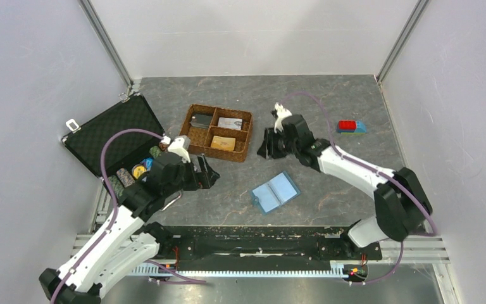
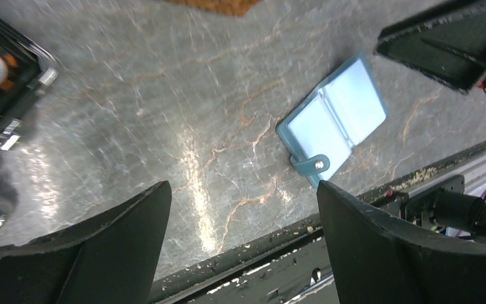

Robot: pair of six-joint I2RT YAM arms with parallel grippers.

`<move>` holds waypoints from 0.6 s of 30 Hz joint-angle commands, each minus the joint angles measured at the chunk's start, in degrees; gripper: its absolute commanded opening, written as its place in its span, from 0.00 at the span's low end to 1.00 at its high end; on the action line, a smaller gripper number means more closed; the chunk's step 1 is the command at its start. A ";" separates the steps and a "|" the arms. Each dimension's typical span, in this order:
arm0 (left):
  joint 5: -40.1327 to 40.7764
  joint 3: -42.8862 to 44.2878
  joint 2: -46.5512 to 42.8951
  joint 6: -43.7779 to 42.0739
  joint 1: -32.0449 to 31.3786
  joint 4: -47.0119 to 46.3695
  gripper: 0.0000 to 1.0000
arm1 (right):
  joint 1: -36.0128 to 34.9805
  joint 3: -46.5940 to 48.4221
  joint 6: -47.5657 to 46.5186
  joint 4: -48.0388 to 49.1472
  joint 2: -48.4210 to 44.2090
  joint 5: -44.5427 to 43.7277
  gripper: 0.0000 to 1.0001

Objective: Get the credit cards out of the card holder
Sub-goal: Remove the credit card from the card holder.

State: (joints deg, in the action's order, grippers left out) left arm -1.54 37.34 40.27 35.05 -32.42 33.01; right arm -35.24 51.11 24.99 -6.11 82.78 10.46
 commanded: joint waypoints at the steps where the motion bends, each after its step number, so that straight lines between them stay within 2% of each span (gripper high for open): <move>1: -4.90 -2.95 3.99 5.98 -1.93 -9.85 0.90 | -0.31 -7.64 -2.72 4.38 -7.38 1.11 0.38; 5: -3.92 -3.12 10.74 6.85 -6.39 -13.44 0.89 | -0.29 -13.72 -4.59 3.90 -13.58 -0.03 0.38; 11: 3.19 -0.07 22.91 8.46 -17.08 -16.64 0.91 | -0.24 -19.81 -6.83 2.82 -21.32 -2.28 0.39; 18: 5.81 4.14 34.76 10.48 -22.66 -20.71 0.90 | -0.26 -23.21 -6.50 2.55 -25.74 -3.74 0.40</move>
State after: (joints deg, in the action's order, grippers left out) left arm 0.62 37.28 71.11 42.35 -53.12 17.52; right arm -35.40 29.17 19.62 -5.19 59.24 8.49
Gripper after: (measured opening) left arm 0.904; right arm 0.401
